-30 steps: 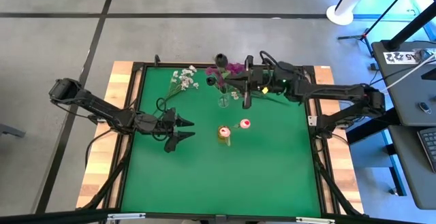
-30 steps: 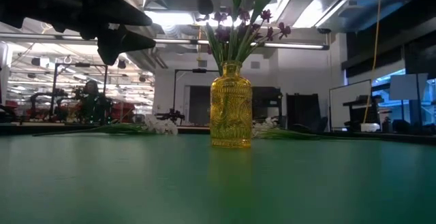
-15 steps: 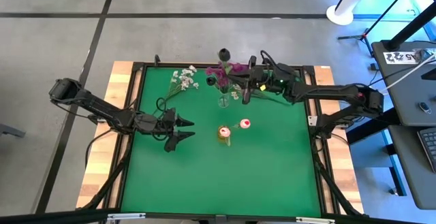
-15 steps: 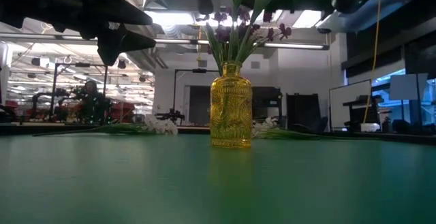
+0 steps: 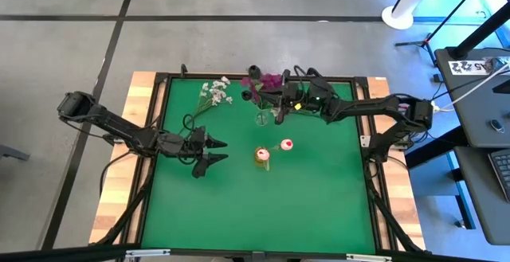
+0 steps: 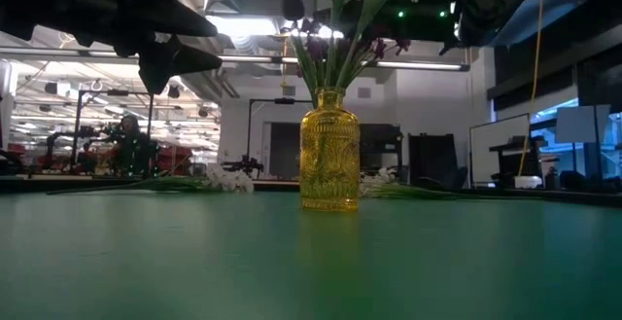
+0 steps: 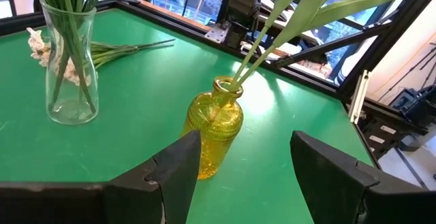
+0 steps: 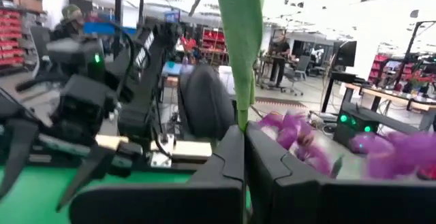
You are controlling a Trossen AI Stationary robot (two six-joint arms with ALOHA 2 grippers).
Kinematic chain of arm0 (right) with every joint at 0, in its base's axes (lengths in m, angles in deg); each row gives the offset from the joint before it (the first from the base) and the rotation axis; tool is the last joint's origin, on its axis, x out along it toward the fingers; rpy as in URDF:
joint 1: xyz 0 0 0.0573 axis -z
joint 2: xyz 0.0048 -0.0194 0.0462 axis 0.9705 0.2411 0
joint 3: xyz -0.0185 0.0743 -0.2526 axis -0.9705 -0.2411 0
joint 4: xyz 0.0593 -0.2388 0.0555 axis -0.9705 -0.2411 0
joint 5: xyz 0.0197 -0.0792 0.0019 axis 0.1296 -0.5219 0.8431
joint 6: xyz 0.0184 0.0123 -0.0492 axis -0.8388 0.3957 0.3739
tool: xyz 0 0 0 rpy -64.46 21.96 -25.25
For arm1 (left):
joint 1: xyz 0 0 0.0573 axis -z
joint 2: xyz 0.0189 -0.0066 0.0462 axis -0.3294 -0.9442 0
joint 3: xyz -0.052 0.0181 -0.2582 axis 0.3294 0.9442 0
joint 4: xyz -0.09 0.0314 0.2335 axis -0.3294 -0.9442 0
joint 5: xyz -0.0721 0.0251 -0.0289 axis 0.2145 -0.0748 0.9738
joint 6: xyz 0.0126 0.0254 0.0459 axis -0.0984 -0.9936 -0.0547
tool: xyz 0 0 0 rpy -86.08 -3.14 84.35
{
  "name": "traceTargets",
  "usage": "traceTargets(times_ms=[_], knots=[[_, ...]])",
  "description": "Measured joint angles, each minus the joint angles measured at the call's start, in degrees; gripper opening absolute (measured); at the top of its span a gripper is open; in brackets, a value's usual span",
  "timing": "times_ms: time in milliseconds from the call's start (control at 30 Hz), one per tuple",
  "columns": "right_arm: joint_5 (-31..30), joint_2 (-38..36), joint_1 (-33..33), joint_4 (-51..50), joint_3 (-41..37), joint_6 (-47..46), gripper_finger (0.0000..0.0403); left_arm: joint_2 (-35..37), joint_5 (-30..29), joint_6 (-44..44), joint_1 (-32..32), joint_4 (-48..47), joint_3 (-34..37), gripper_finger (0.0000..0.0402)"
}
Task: Sort flowers into vase by color
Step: Put the black tulip into the transparent vase
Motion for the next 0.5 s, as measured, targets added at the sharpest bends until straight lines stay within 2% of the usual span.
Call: traceTargets(times_ms=[300,500], knots=[[0.01,4.15,0.0,-0.11,0.0,0.99,0.0,0.0,0.0,-0.04,0.0,-0.23,0.0,0.0222],[0.01,4.15,-0.04,-5.34,0.0,-0.55,0.0001,0.0,0.0,0.0,0.0,-0.5,0.0,0.0222]])
